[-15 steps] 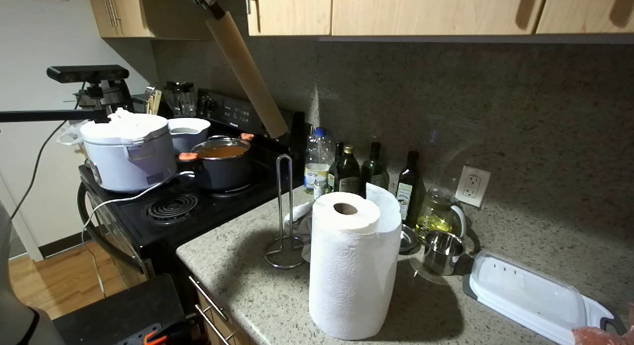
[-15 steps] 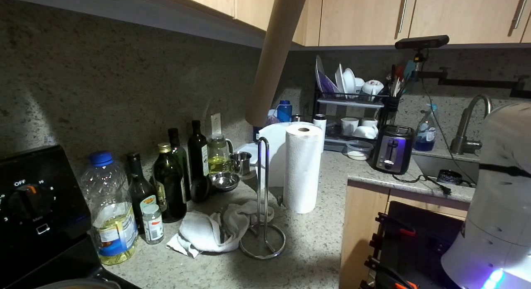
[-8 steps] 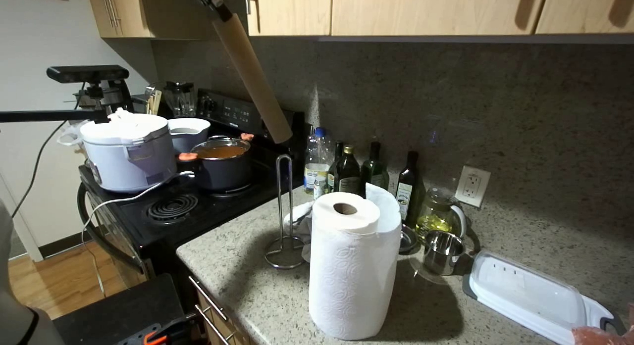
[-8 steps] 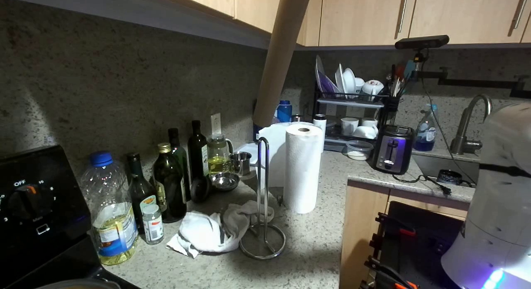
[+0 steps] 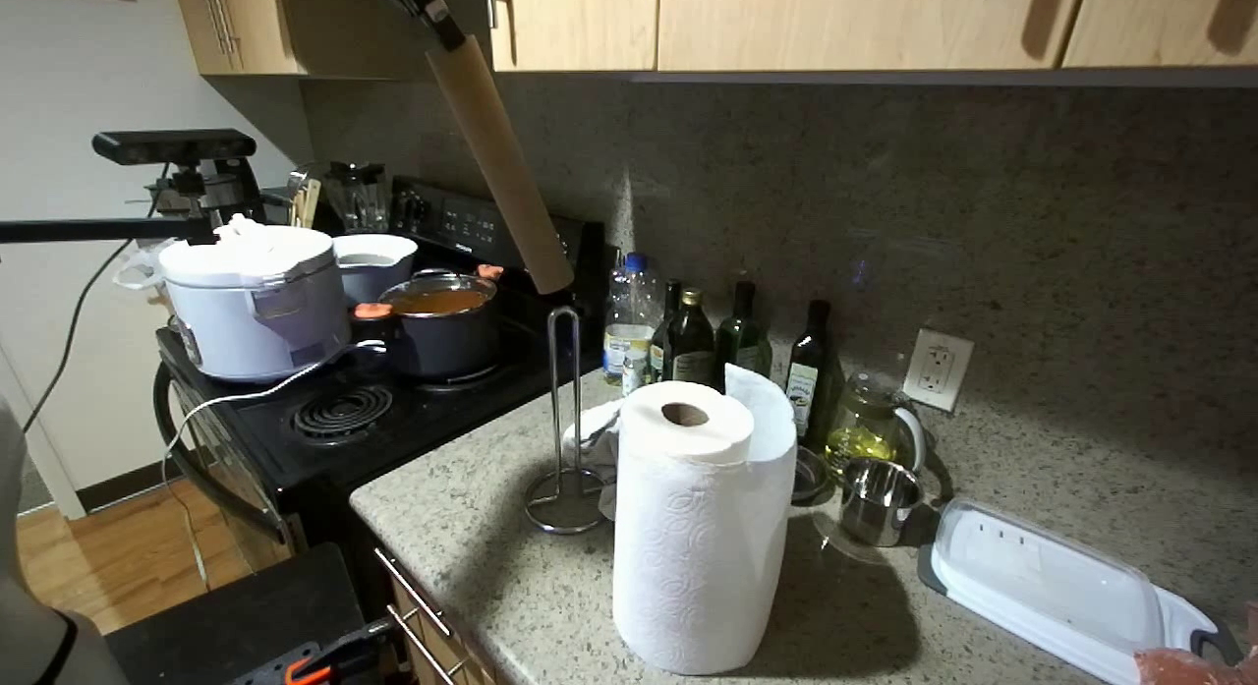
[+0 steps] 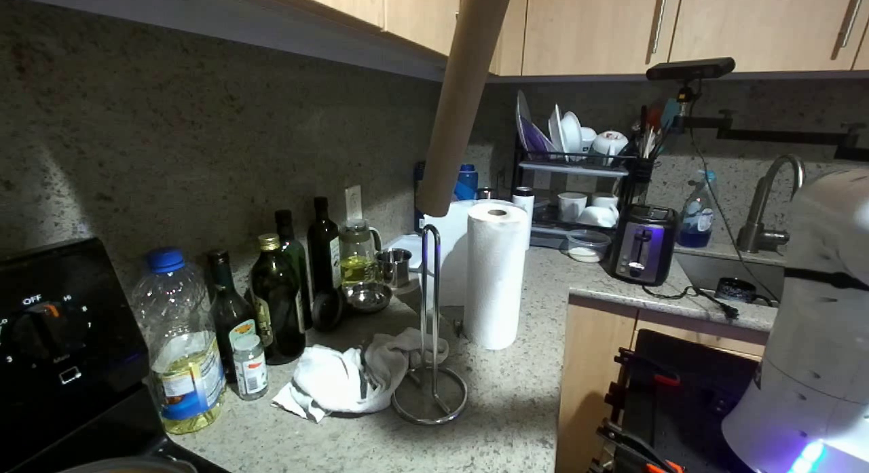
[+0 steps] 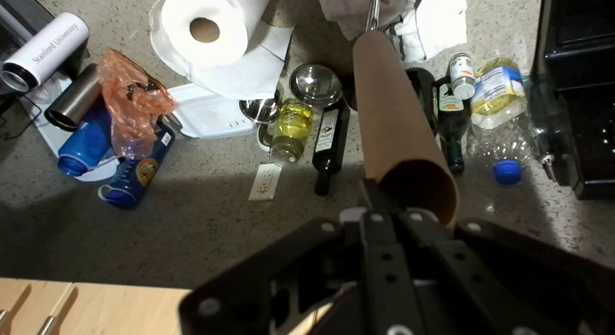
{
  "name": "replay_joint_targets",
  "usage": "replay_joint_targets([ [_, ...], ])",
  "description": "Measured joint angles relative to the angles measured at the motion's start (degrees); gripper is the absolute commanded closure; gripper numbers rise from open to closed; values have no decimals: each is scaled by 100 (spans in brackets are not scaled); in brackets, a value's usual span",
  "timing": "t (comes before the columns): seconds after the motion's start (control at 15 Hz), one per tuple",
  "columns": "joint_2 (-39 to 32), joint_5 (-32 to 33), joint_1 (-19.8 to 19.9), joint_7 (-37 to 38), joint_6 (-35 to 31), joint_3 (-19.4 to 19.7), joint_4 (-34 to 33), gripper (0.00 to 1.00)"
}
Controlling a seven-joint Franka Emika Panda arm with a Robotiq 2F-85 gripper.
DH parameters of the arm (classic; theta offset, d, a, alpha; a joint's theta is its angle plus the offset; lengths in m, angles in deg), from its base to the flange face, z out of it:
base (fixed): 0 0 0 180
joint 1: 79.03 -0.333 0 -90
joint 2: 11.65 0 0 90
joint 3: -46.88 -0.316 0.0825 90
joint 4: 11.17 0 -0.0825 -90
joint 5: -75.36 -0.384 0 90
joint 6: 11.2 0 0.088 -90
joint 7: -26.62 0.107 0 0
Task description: Remove the empty paper roll off of the holder then put the empty paper roll on the holder
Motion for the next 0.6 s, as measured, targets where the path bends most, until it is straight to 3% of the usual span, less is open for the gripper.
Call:
replay_joint_targets([
  [0.6,-200,-232,-3,0,0,132,1,100],
])
